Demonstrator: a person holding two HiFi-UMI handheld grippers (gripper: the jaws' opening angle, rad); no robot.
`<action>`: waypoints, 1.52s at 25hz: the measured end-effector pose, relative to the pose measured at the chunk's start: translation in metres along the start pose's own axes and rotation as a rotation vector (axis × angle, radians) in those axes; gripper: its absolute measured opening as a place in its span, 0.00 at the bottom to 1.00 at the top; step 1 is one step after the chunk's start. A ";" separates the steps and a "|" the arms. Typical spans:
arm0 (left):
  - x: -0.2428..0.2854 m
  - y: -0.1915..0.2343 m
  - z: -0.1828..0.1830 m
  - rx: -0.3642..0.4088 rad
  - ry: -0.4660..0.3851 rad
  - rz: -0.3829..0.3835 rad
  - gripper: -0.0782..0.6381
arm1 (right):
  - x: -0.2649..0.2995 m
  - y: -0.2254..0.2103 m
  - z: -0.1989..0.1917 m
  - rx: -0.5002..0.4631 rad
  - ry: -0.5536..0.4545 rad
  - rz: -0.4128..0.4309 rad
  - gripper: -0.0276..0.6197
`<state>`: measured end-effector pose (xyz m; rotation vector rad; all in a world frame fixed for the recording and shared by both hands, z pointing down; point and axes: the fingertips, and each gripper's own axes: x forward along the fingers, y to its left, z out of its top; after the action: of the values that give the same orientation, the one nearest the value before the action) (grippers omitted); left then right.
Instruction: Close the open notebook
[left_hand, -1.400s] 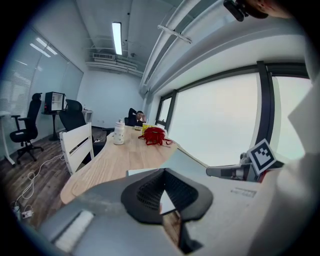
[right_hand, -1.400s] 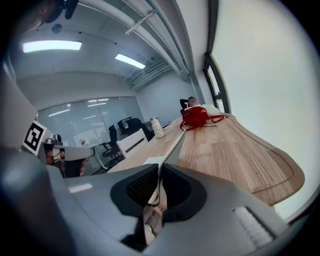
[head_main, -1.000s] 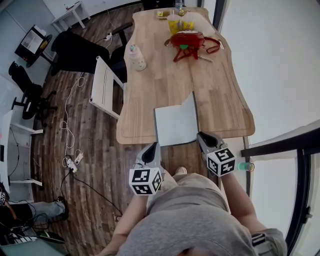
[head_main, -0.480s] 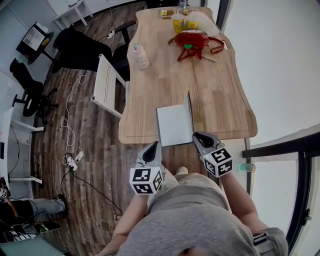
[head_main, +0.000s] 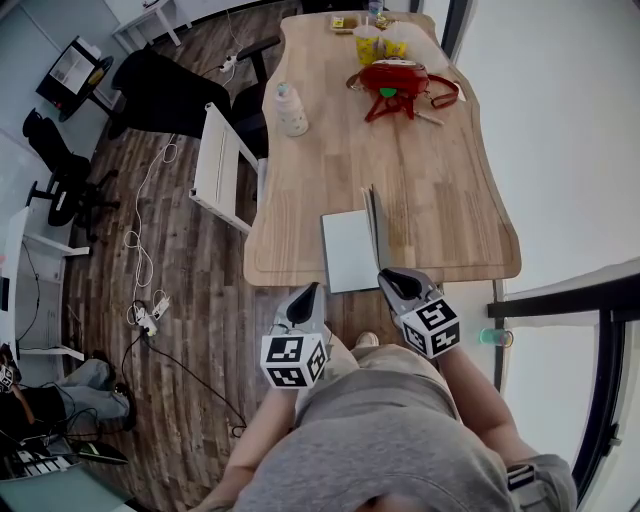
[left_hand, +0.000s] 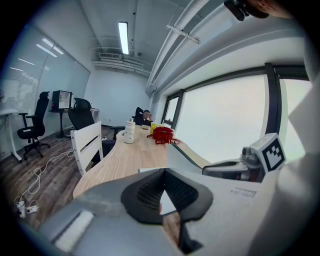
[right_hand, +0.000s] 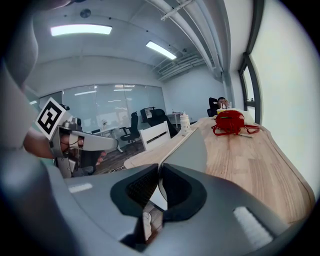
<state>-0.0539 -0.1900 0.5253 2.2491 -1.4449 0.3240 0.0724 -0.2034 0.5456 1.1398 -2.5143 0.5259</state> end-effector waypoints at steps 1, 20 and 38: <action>0.000 0.002 -0.001 -0.002 0.002 0.002 0.11 | 0.002 0.002 0.000 0.002 0.002 0.005 0.09; -0.008 0.036 0.000 -0.043 0.007 0.040 0.11 | 0.051 0.041 -0.018 -0.037 0.109 0.099 0.10; -0.016 0.065 -0.008 -0.076 0.017 0.080 0.11 | 0.097 0.061 -0.059 -0.106 0.256 0.145 0.10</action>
<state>-0.1192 -0.1964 0.5410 2.1279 -1.5151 0.3069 -0.0265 -0.2019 0.6282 0.8008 -2.3805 0.5322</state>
